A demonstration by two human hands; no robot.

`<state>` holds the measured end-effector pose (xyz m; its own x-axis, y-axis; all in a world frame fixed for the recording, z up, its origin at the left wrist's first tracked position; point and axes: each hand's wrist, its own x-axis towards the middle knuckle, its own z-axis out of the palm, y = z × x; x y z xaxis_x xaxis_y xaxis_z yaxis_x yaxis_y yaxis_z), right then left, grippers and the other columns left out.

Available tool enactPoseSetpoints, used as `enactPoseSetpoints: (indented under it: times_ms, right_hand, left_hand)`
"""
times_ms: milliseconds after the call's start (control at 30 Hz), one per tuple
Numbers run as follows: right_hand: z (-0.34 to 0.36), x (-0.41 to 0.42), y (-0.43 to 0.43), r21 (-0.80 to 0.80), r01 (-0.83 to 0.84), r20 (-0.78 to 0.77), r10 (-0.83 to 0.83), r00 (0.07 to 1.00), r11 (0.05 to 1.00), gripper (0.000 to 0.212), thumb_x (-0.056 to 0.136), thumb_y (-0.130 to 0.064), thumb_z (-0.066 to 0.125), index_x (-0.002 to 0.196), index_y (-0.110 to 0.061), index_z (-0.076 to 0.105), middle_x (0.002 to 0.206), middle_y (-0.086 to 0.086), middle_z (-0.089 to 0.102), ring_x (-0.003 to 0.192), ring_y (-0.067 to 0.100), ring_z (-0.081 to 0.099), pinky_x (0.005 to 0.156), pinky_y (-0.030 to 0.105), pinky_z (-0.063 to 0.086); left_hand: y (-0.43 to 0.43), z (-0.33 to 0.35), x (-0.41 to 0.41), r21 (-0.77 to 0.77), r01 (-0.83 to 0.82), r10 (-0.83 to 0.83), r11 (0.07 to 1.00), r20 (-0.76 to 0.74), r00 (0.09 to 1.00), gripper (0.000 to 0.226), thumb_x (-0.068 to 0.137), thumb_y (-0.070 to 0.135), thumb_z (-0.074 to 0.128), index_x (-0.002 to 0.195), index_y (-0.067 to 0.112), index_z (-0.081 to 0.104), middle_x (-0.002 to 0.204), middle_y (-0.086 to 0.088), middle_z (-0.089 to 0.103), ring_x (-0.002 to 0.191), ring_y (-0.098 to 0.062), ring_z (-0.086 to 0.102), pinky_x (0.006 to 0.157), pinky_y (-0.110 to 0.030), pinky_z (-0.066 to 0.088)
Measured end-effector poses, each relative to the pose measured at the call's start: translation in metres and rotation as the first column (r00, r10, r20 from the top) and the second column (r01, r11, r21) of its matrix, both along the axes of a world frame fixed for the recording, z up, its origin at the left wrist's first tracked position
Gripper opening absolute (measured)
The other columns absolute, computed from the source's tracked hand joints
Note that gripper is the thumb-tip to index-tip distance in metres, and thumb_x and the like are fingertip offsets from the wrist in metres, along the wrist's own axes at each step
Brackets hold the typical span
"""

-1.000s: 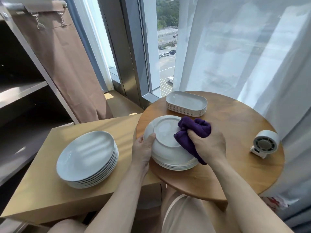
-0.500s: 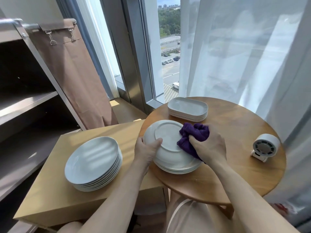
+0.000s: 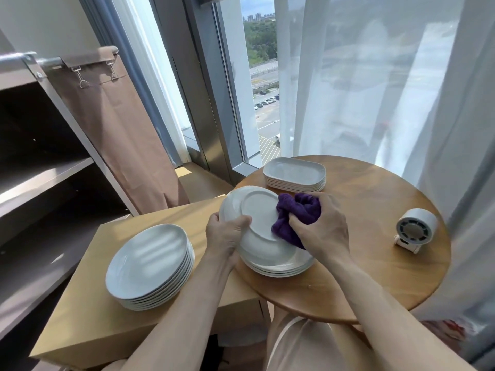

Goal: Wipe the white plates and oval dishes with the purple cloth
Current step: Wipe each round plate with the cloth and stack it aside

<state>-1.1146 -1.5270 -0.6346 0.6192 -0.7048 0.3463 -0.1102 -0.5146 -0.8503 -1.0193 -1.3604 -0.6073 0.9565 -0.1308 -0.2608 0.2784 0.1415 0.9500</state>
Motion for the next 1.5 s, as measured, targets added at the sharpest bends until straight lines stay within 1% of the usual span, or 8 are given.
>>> enactPoseSetpoints:
  times_ms: [233, 433, 633, 900, 1000, 1133, 1333, 1500]
  right_hand:
    - [0.004, 0.002, 0.006, 0.026, -0.004, 0.087, 0.002, 0.996, 1.0, 0.036, 0.066, -0.044, 0.073, 0.095, -0.054, 0.054, 0.108, -0.02, 0.059, 0.1, -0.019, 0.05, 0.08, -0.005, 0.033]
    - [0.0, 0.003, 0.011, 0.006, -0.042, 0.091, 0.041, 0.995, 0.999, 0.042, 0.07, -0.038, 0.079, 0.106, -0.045, 0.058, 0.111, -0.015, 0.059, 0.097, -0.012, 0.051, 0.082, 0.003, 0.035]
    - [-0.002, 0.006, 0.021, -0.041, -0.105, 0.063, 0.108, 0.992, 0.994, 0.043, 0.071, -0.034, 0.082, 0.11, -0.034, 0.064, 0.11, -0.013, 0.058, 0.097, 0.005, 0.056, 0.086, 0.023, 0.042]
    - [-0.009, 0.008, 0.025, -0.068, -0.144, 0.041, 0.147, 0.988, 0.987, 0.045, 0.069, -0.038, 0.081, 0.111, -0.035, 0.063, 0.107, -0.017, 0.056, 0.095, -0.002, 0.051, 0.079, 0.001, 0.034]
    - [-0.01, 0.008, 0.028, -0.102, -0.153, 0.044, 0.158, 0.986, 0.983, 0.047, 0.068, -0.041, 0.081, 0.112, -0.033, 0.064, 0.107, -0.016, 0.057, 0.095, 0.0, 0.051, 0.085, 0.012, 0.039]
    - [-0.008, 0.008, 0.032, -0.14, -0.166, 0.057, 0.175, 0.983, 0.976, 0.046, 0.066, -0.049, 0.075, 0.109, -0.038, 0.063, 0.105, -0.018, 0.057, 0.094, 0.001, 0.053, 0.089, 0.025, 0.044]
    - [-0.011, 0.006, 0.043, -0.151, -0.241, 0.055, 0.252, 0.966, 0.959, 0.045, 0.07, -0.038, 0.082, 0.107, -0.051, 0.06, 0.112, -0.033, 0.055, 0.104, -0.007, 0.055, 0.085, 0.004, 0.037]
    - [-0.016, 0.008, 0.056, -0.199, -0.319, 0.037, 0.332, 0.942, 0.927, 0.043, 0.073, -0.042, 0.082, 0.109, -0.041, 0.059, 0.106, -0.021, 0.056, 0.099, 0.01, 0.057, 0.085, 0.029, 0.047]
  left_hand:
    - [0.023, 0.026, 0.005, 0.175, -0.06, 0.017, 0.983, 0.236, 0.972, 0.047, 0.073, -0.001, 0.085, 0.096, 0.025, 0.053, 0.103, -0.005, 0.068, 0.09, -0.025, 0.066, 0.086, -0.049, 0.06]
    - [0.044, 0.049, 0.002, 0.292, -0.096, -0.045, 0.951, 0.441, 0.896, 0.051, 0.07, 0.001, 0.087, 0.106, 0.018, 0.054, 0.107, -0.009, 0.069, 0.096, -0.029, 0.07, 0.082, -0.048, 0.061]
    - [0.064, 0.055, -0.002, 0.296, -0.057, -0.089, 0.953, 0.459, 0.884, 0.057, 0.056, 0.019, 0.086, 0.104, 0.023, 0.055, 0.11, -0.009, 0.069, 0.1, -0.03, 0.07, 0.085, -0.051, 0.06]
    - [0.1, 0.058, 0.005, 0.323, -0.1, -0.087, 0.941, 0.516, 0.852, 0.056, 0.055, 0.023, 0.09, 0.099, 0.025, 0.056, 0.108, -0.008, 0.07, 0.099, -0.029, 0.07, 0.084, -0.052, 0.06]
    - [0.114, 0.057, 0.008, 0.393, -0.129, -0.134, 0.911, 0.574, 0.808, 0.055, 0.058, 0.027, 0.091, 0.1, 0.027, 0.056, 0.104, 0.001, 0.07, 0.096, -0.021, 0.069, 0.08, -0.045, 0.061]
    - [0.13, 0.05, 0.007, 0.531, -0.194, -0.249, 0.825, 0.649, 0.719, 0.045, 0.064, 0.033, 0.087, 0.095, 0.034, 0.054, 0.092, 0.014, 0.065, 0.085, -0.009, 0.065, 0.068, -0.033, 0.057]
    - [0.159, 0.016, 0.005, 0.722, -0.474, -0.485, 0.505, 0.691, 0.536, 0.031, 0.081, 0.02, 0.083, 0.104, 0.022, 0.061, 0.071, 0.003, 0.065, 0.063, -0.029, 0.06, 0.054, -0.033, 0.043]
    - [0.183, -0.006, 0.0, 0.735, -0.568, -0.611, 0.37, 0.653, 0.448, 0.035, 0.066, 0.0, 0.09, 0.095, 0.009, 0.074, 0.056, -0.001, 0.061, 0.046, -0.03, 0.058, 0.046, -0.026, 0.037]
